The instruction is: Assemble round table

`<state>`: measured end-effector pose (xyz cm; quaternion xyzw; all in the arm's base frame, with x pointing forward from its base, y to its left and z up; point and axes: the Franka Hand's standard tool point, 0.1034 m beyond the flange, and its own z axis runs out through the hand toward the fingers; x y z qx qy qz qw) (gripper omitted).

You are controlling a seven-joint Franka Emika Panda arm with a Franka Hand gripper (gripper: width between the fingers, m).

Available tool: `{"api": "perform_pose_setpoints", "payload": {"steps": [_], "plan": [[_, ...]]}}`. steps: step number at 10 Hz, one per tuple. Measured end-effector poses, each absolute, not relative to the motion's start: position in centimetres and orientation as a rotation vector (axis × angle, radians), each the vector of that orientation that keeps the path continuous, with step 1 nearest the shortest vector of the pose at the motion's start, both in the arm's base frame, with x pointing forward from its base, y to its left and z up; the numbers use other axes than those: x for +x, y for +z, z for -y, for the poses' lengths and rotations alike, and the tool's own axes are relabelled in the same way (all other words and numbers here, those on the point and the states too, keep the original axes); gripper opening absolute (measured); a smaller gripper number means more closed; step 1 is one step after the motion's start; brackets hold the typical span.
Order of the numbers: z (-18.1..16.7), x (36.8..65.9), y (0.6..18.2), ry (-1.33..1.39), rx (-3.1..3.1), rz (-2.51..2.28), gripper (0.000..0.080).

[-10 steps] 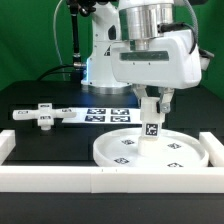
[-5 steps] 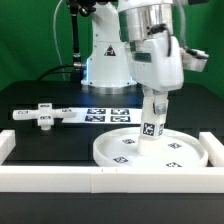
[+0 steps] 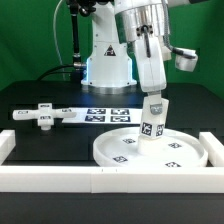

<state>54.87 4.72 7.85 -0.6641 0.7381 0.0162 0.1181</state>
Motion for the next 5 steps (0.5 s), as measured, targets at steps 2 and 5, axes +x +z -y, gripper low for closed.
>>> {"api": "perform_pose_setpoints", "payload": {"steps": [2, 5], "plan": [[-4.96, 54.84, 7.82, 0.048, -2.011, -2.101, 0.0630], [-4.90, 54.80, 7.76, 0.011, -2.232, -1.863, 0.0644]]}}
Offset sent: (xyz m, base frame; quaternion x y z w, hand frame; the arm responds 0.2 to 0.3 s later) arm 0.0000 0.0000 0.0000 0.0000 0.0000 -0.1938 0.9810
